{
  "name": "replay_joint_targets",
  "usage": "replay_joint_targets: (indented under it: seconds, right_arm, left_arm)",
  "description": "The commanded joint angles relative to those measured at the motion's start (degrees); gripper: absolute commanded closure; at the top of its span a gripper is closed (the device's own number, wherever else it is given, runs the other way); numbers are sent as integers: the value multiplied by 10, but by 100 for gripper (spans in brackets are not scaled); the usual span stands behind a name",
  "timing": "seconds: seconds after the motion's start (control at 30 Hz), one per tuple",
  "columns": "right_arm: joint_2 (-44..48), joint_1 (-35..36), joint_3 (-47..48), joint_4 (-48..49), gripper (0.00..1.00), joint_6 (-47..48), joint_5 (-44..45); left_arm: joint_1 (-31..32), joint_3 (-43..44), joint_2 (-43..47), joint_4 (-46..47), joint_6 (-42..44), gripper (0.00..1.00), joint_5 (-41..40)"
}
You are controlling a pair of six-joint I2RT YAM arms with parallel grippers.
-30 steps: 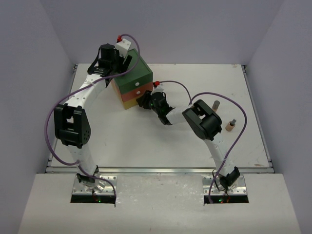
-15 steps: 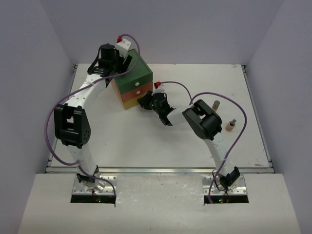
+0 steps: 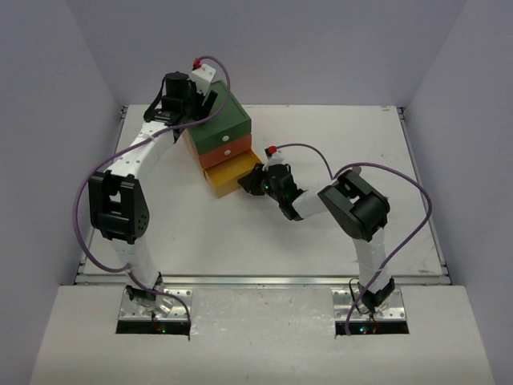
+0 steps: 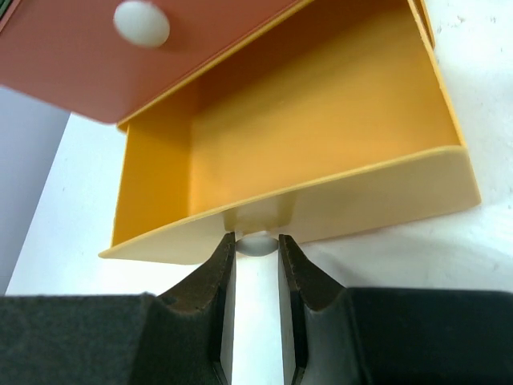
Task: Organize the makeup
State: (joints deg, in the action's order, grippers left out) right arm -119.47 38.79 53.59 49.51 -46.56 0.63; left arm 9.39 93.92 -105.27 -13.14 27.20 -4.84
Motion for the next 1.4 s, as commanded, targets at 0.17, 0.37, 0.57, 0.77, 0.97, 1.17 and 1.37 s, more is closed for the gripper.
replay_joint_targets:
  seconds: [0.17,0.37,0.57,0.77,0.97,1.17,1.37]
  right_arm:
    - [85,6,-61,46,51,33,-42]
    - [168,6,-68,-50,1,138,-78]
    - [328,4,25,-435,1,364,-43]
    - [371,-98,186,-770,1,381,48]
    - [365,-327,270,-907,2,303,59]
    - [296,-385,284,-918,1,304,55]
    - [236,-402,272,-895,8,317,8]
  left_arm:
    - [1,-3,-23,-84,6,23,10]
    - [1,-7,-19,-85,4,22,11]
    - [1,-6,-13,-89,3,21,18]
    - [1,2,-7,-98,3,19,37]
    - [1,21,-9,-113,10,18,45]
    - [1,23,-4,-127,18,16,60]
    - [1,23,-1,-138,29,16,56]
